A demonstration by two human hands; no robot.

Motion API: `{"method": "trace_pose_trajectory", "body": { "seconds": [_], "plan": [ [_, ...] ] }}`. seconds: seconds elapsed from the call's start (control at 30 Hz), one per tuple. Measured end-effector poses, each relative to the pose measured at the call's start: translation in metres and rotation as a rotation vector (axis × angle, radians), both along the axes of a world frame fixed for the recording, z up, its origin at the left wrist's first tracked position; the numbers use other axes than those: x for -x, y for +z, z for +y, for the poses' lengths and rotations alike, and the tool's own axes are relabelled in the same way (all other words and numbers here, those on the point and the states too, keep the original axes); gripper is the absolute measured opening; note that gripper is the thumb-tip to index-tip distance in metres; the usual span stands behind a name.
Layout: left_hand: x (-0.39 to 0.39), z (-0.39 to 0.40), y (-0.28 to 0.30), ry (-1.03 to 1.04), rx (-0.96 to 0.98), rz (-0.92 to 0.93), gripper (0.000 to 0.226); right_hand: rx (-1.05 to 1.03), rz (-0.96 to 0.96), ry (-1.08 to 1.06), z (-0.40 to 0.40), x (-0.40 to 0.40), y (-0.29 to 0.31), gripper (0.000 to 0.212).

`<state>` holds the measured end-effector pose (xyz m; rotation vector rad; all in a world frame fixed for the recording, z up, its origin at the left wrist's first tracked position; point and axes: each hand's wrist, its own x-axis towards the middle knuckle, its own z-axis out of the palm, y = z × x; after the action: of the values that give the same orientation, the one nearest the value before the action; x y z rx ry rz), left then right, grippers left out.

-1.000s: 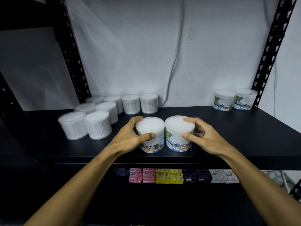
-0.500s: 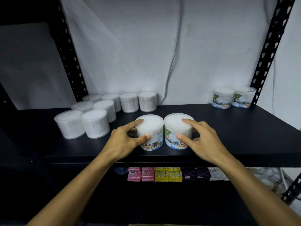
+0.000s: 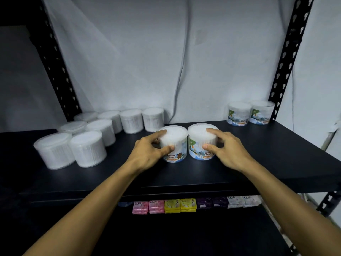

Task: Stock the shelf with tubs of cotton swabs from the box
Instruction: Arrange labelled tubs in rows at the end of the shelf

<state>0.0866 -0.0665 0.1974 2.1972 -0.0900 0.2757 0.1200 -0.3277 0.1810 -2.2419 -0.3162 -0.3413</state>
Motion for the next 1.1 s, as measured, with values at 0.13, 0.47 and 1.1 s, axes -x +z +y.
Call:
{"method": "trace_pose_trajectory", "body": {
  "seconds": [0.13, 0.47, 1.1],
  "plan": [
    [-0.032, -0.021, -0.001, -0.007, 0.001, -0.006, 0.069, 0.019, 0.035, -0.033, -0.017, -0.026, 0.006, 0.058],
    [-0.121, -0.062, 0.002, -0.036, -0.037, 0.005, 0.069, 0.060, 0.066, -0.080, -0.045, -0.104, 0.016, 0.057],
    [-0.182, -0.089, 0.014, -0.051, -0.116, 0.005, 0.069, 0.212, 0.029, -0.237, -0.049, -0.164, 0.025, 0.048]
  ]
}}
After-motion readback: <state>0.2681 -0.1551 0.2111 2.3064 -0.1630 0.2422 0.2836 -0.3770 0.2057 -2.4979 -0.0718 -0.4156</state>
